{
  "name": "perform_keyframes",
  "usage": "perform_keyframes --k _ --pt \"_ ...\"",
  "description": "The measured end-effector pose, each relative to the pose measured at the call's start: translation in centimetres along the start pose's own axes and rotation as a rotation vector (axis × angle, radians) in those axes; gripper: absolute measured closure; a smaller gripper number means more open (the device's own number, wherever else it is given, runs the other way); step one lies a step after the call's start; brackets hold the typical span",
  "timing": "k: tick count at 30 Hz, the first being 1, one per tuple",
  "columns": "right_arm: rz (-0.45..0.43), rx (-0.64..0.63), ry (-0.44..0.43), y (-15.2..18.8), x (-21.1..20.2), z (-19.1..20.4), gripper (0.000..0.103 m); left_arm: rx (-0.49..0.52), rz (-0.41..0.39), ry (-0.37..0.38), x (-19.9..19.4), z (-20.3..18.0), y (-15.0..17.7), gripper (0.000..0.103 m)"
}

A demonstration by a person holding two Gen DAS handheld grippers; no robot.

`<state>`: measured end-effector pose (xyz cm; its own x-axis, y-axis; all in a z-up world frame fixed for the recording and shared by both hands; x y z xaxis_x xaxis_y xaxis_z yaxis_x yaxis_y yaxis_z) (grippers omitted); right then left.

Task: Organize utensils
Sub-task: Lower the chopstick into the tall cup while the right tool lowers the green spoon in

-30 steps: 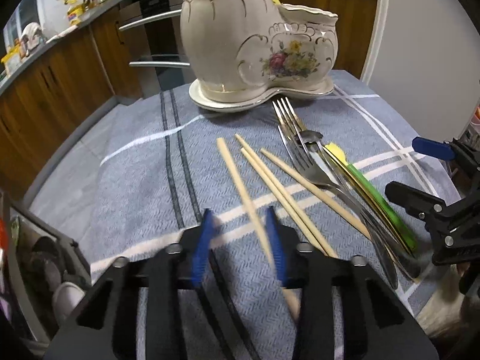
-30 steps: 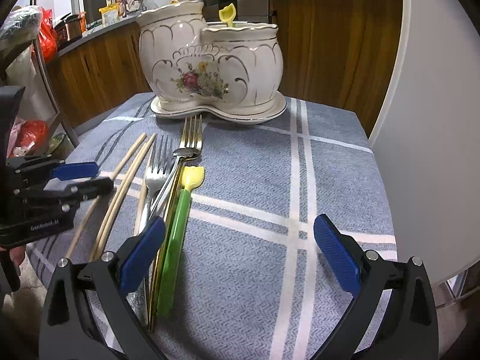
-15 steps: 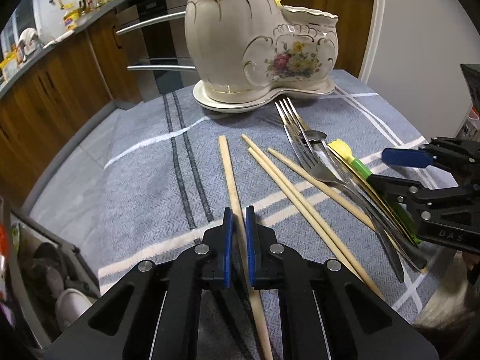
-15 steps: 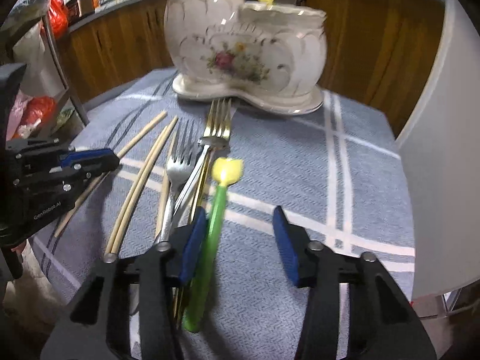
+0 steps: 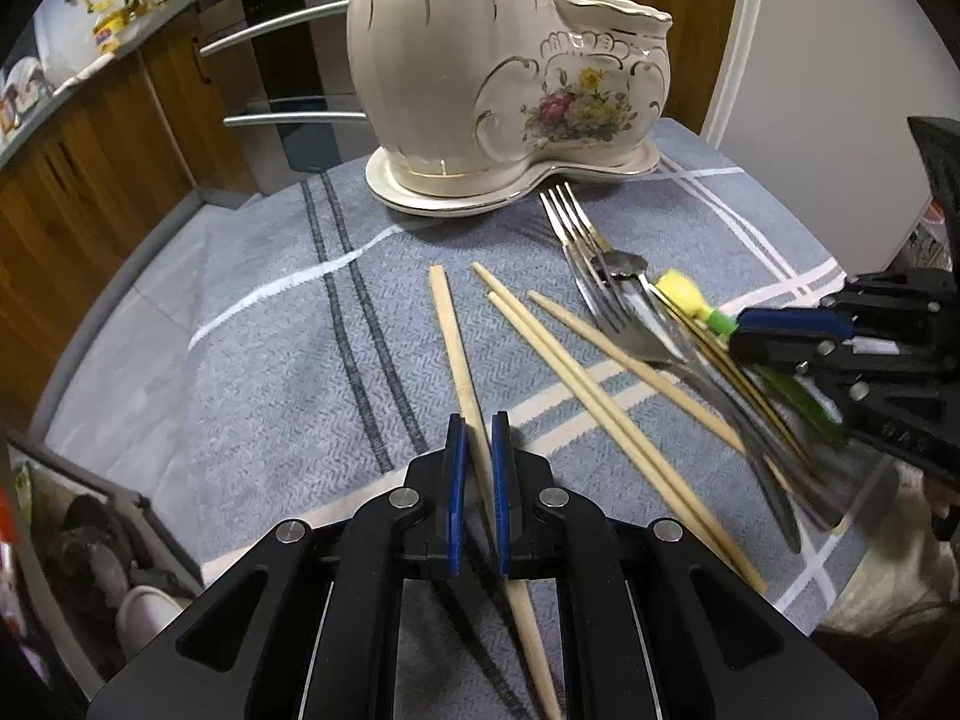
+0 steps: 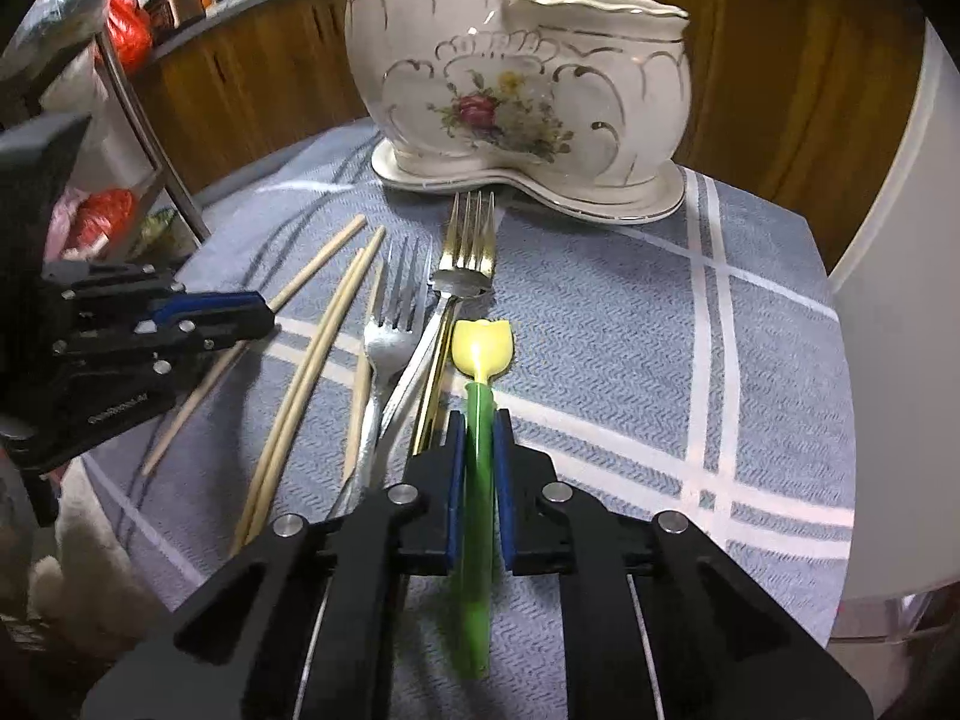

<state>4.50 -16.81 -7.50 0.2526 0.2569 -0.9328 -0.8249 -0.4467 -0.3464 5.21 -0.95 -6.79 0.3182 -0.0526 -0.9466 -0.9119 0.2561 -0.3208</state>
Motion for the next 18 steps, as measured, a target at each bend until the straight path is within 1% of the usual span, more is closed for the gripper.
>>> perform_keyframes --k 2,5,10,14,18 --pt "-0.027 0.011 -0.004 0.3 -0.6 -0.4 0.094 0.002 -0.009 -0.006 -0.1 0.1 0.2 0.096" --pt "-0.079 0.037 -0.03 0.4 -1.7 -1.4 0.094 -0.008 -0.031 0.007 -0.3 0.2 0.5 0.096" --pt "-0.182 0.056 -0.019 0.1 -3.7 -2.2 0.094 -0.01 -0.089 0.02 -1.5 0.7 0.9 0.097" --pt "-0.265 0.072 -0.022 -0.5 -5.4 -2.6 0.094 -0.014 -0.159 0.04 -3.7 1.4 1.1 0.097" --pt "-0.332 0.069 -0.021 -1.5 -6.9 -2.6 0.094 0.012 -0.229 0.055 -6.0 1.4 1.1 0.097"
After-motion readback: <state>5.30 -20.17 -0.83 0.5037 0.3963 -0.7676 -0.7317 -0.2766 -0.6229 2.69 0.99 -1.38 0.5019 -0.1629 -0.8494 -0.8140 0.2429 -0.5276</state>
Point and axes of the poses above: each gripper's, at about its wrist camera, not at the fingertips, and x roughly the way its jaws point, z to its left, y to its underside, the point moved 2 cm from there along x, roughly the way its jaws point, and after that the axes turned 15 degrees about z, right-handed, at the moved point
